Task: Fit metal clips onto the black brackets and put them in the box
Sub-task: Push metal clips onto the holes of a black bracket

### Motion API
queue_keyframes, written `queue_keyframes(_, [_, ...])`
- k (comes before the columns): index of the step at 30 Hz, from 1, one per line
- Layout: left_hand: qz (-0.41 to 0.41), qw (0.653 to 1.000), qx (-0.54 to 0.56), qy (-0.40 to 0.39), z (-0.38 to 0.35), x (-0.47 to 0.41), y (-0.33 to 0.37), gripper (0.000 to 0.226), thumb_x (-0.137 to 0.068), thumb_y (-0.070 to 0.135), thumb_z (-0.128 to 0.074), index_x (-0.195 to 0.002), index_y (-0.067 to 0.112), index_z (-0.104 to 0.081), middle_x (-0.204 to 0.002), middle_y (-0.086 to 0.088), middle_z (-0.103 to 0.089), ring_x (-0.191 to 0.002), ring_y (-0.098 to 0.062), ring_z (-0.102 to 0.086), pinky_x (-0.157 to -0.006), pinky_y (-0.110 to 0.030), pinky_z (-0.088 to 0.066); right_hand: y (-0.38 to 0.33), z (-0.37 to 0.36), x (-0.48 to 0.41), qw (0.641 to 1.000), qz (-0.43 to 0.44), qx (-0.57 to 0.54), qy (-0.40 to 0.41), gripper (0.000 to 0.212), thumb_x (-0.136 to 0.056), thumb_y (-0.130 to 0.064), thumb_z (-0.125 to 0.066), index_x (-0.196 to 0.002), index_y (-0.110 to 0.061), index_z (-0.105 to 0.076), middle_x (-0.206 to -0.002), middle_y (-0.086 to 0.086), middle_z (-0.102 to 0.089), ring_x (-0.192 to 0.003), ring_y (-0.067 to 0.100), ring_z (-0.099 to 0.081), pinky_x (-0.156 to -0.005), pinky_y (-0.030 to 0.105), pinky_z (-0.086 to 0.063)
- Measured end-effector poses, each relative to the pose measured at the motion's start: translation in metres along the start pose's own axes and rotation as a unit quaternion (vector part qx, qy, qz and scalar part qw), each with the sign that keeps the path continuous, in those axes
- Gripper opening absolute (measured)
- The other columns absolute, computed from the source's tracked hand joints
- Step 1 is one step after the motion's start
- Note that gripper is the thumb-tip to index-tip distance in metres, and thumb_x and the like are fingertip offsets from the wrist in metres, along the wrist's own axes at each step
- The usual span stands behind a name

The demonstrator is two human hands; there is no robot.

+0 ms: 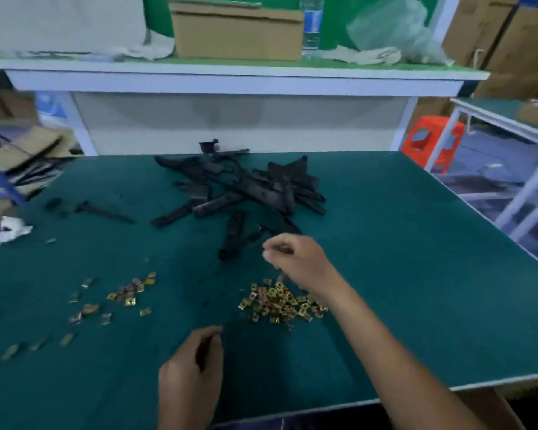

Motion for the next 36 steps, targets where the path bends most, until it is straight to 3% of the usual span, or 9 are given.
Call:
queue_keyframes(6, [-0.044,0.999,0.023,0.005,0.0,0.002,-0.001,0.041,-0.086,0.011,-0.074,-0.082,0.05,-0.064,-0.077,0.032,-0.068,-0.081,0.014,-0.062,-0.068,0.002,-0.04,0.005,-0.055,-0.078,0.887,0.12,0.445,0.016,0.063,-0.095,-0.006,-0.062,-0.151,-0.021,-0.04,-0.15,0.012,-0.037,-0.133,0.038,-0.035,-0.097,0.05,-0.047])
queue_keyframes(11, [-0.101,0.995,0.015,0.017,-0.002,0.0,-0.006,0.031,-0.083,0.005,-0.077,-0.089,0.035,-0.073,-0.077,0.033,-0.066,-0.082,0.01,-0.064,-0.069,-0.001,-0.043,0.009,-0.048,-0.092,0.827,0.185,0.53,0.018,0.034,-0.101,-0.019,-0.06,-0.135,-0.025,-0.061,-0.138,0.006,-0.053,-0.12,0.033,-0.043,-0.102,0.041,-0.04])
queue_keyframes(17, [-0.014,0.993,0.119,-0.008,0.005,-0.001,0.003,0.004,-0.088,0.044,-0.068,-0.092,0.044,-0.068,-0.089,0.033,-0.069,-0.084,0.007,-0.067,-0.067,-0.004,-0.046,-0.043,-0.021,-0.031,0.92,0.239,0.294,0.098,0.03,-0.106,-0.025,-0.054,-0.131,-0.015,-0.066,-0.122,0.004,-0.069,-0.11,0.027,-0.062,-0.091,0.04,-0.051])
queue_keyframes(20, [0.048,0.937,0.344,-0.044,0.01,0.0,0.02,0.045,-0.075,0.069,-0.068,-0.105,0.036,-0.071,-0.101,0.011,-0.076,-0.087,-0.004,-0.071,-0.069,-0.019,-0.055,-0.047,-0.035,0.048,0.885,0.316,0.318,0.125,0.045,-0.089,0.0,-0.057,-0.131,-0.013,-0.068,-0.101,0.006,-0.069,-0.087,0.028,-0.064,-0.067,0.04,-0.056])
queue_keyframes(23, [0.064,0.907,0.41,-0.07,0.005,0.012,0.034,0.056,-0.063,0.074,-0.076,-0.103,0.034,-0.076,-0.104,-0.002,-0.077,-0.098,-0.018,-0.073,-0.077,-0.034,-0.057,-0.025,-0.058,0.118,0.889,0.336,0.287,0.119,0.062,-0.08,0.011,-0.068,-0.138,-0.01,-0.063,-0.106,0.006,-0.065,-0.09,0.025,-0.059,-0.074,0.034,-0.052])
queue_keyframes(26, [0.066,0.921,0.381,-0.05,-0.003,0.028,0.025,0.05,-0.063,0.063,-0.073,-0.105,0.035,-0.076,-0.102,0.0,-0.078,-0.099,-0.018,-0.073,-0.081,-0.037,-0.057,-0.003,-0.051,0.164,0.944,0.254,0.174,0.117,0.056,-0.085,-0.022,-0.077,-0.138,-0.033,-0.061,-0.121,-0.018,-0.057,-0.107,0.002,-0.054,-0.091,0.009,-0.042])
queue_keyframes(28, [0.121,0.907,0.399,-0.066,-0.006,0.034,0.02,0.06,-0.055,0.064,-0.08,-0.103,0.029,-0.077,-0.099,-0.006,-0.078,-0.097,-0.025,-0.073,-0.088,-0.049,-0.056,0.005,-0.039,0.182,0.983,0.096,-0.046,0.147,0.057,-0.072,-0.06,-0.082,-0.123,-0.042,-0.065,-0.111,-0.019,-0.066,-0.093,0.0,-0.061,-0.086,0.008,-0.045])
queue_keyframes(32, [0.069,0.863,0.386,-0.32,-0.013,0.038,0.036,0.061,-0.061,0.065,-0.083,-0.106,0.023,-0.077,-0.092,-0.005,-0.075,-0.086,-0.019,-0.069,-0.074,-0.029,-0.054,0.035,-0.034,0.193,0.879,-0.137,-0.435,0.139,0.099,-0.028,-0.067,-0.098,-0.114,-0.022,-0.077,-0.089,0.011,-0.075,-0.068,0.022,-0.066,-0.06,0.029,-0.056])
queue_keyframes(36, [-0.041,0.901,0.218,-0.372,-0.019,0.019,0.062,0.027,-0.085,0.061,-0.06,-0.081,0.036,-0.069,-0.069,0.019,-0.061,-0.063,0.002,-0.053,-0.06,-0.012,-0.041,0.04,-0.036,0.17,0.848,-0.14,-0.477,0.183,0.033,-0.067,-0.038,-0.084,-0.096,-0.022,-0.084,-0.084,0.018,-0.074,-0.065,0.018,-0.067,-0.056,0.028,-0.055])
Point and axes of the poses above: each hand's wrist, its own x-axis away from the middle knuckle, its own z-axis out of the back of the hand, y = z × x, the point moved 2 cm from there along -x, towards the middle knuckle
